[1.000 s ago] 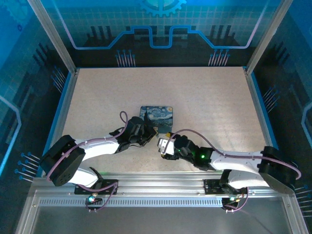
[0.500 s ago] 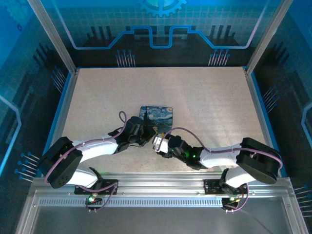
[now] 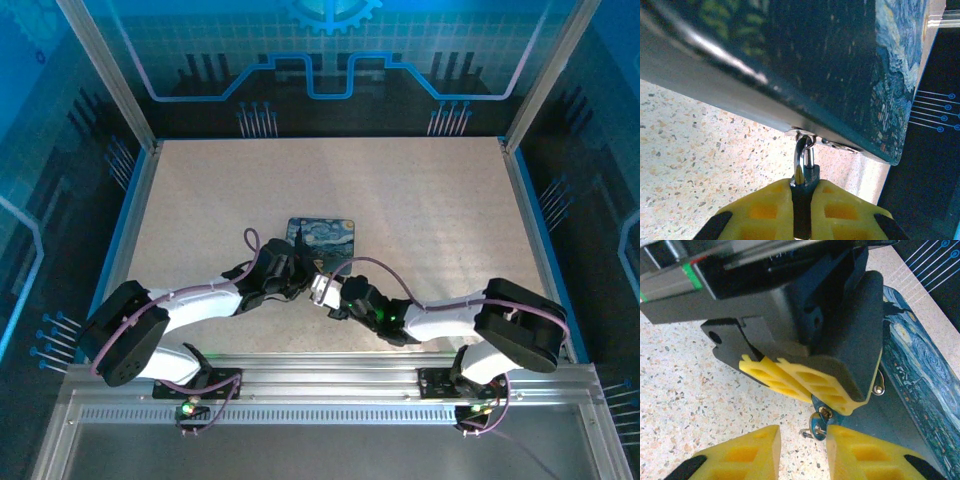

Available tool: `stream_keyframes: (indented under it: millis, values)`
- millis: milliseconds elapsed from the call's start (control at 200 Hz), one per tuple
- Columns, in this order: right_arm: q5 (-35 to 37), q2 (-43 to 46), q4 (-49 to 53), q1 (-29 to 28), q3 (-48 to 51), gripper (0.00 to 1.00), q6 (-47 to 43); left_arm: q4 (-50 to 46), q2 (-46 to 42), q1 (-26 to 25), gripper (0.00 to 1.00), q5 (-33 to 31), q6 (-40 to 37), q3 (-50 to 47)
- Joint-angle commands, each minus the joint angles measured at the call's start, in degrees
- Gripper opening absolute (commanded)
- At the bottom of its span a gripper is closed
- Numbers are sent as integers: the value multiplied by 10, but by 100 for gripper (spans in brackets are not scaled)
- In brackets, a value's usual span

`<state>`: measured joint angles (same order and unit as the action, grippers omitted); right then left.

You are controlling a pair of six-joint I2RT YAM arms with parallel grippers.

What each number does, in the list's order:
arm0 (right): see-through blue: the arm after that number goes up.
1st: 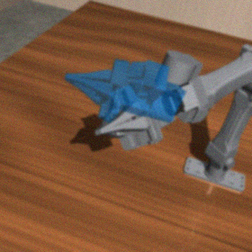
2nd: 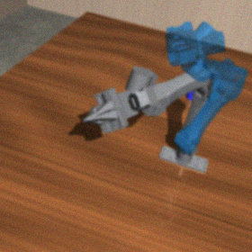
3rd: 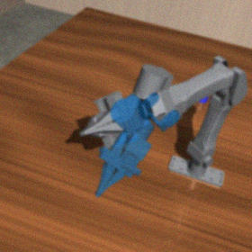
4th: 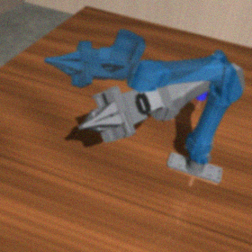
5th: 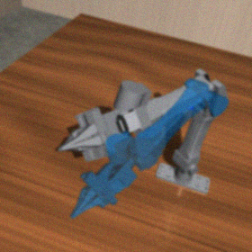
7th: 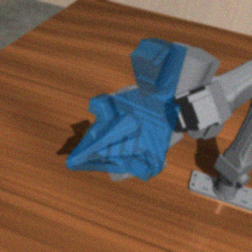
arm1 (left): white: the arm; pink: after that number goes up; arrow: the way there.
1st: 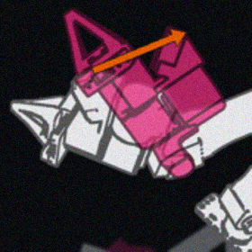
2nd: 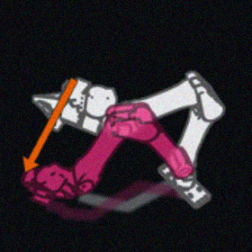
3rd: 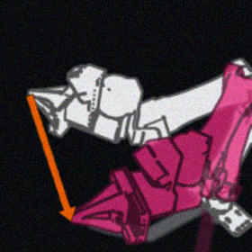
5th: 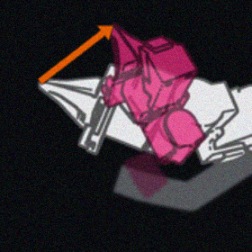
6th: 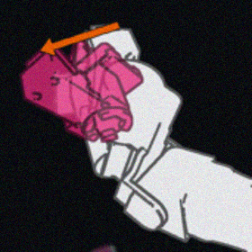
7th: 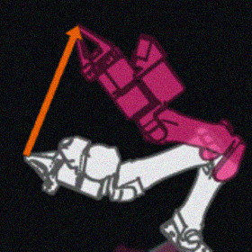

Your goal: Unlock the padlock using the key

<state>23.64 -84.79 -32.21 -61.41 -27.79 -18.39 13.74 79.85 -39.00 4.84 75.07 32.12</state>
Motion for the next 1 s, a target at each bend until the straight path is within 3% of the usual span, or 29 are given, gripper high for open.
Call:
stream_keyframes:
  millis: [0, 250, 620, 820, 995]
  values:
    - [13, -11, -29, 8, -13, 29, 9, 7, -14, -3, 5, 12, 3, 15]
    - [19, -21, -30, 12, -18, 18, 12, 8, -13, -3, 5, 11, 3, 16]
    - [15, -30, -53, 15, -16, 17, 19, 11, -11, -4, 5, 13, 5, 18]
    - [17, -31, -64, 18, -15, 3, 37, 10, -12, -3, 5, 13, 6, 17]
    - [20, -28, -71, 21, -11, 0, 69, 12, -13, -3, 5, 13, 6, 14]
